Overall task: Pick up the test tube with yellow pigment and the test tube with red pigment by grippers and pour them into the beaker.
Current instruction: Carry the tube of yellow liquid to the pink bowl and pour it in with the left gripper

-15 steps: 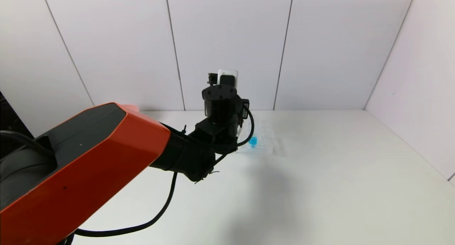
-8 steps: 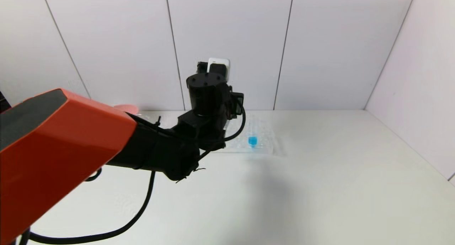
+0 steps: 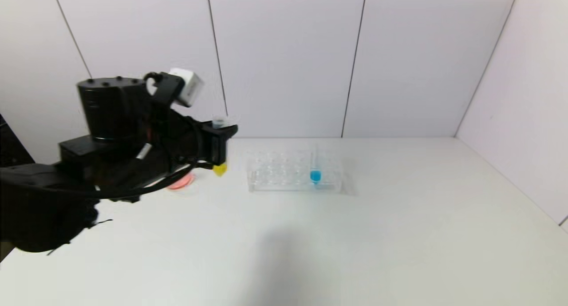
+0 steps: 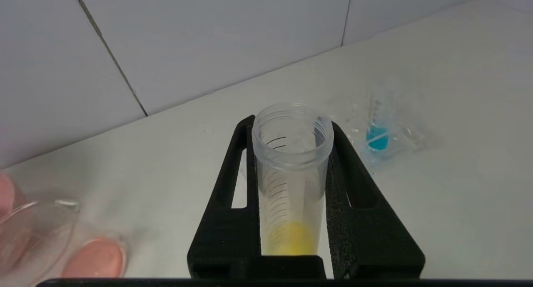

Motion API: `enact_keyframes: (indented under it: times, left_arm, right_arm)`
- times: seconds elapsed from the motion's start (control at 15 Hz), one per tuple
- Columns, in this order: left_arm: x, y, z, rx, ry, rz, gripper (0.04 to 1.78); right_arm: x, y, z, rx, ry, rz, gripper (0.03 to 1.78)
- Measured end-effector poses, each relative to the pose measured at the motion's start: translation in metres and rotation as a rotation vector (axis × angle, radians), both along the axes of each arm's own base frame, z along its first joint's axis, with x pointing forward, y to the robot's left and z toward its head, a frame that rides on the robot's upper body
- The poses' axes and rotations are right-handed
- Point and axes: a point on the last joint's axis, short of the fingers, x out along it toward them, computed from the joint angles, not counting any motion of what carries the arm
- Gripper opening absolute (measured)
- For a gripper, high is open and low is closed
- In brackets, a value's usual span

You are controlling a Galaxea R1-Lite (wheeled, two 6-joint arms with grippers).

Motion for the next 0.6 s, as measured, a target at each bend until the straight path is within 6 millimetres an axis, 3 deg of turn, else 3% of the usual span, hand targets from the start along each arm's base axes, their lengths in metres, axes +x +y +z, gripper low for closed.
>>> enact_keyframes:
  times: [0.33,0.6]
  left_arm:
    - [-0.028,0.105,0.005,-0.037,0.066,-0.023,0.45]
    - [-0.039,0.168,0.007,-0.072,0.060,-0.057,0.45]
  right_arm:
    - [0.000,0.000,0.000,0.000,0.000,0.000,1.71]
    - [0.000,0.000,0.000,0.000,0.000,0.000,1.71]
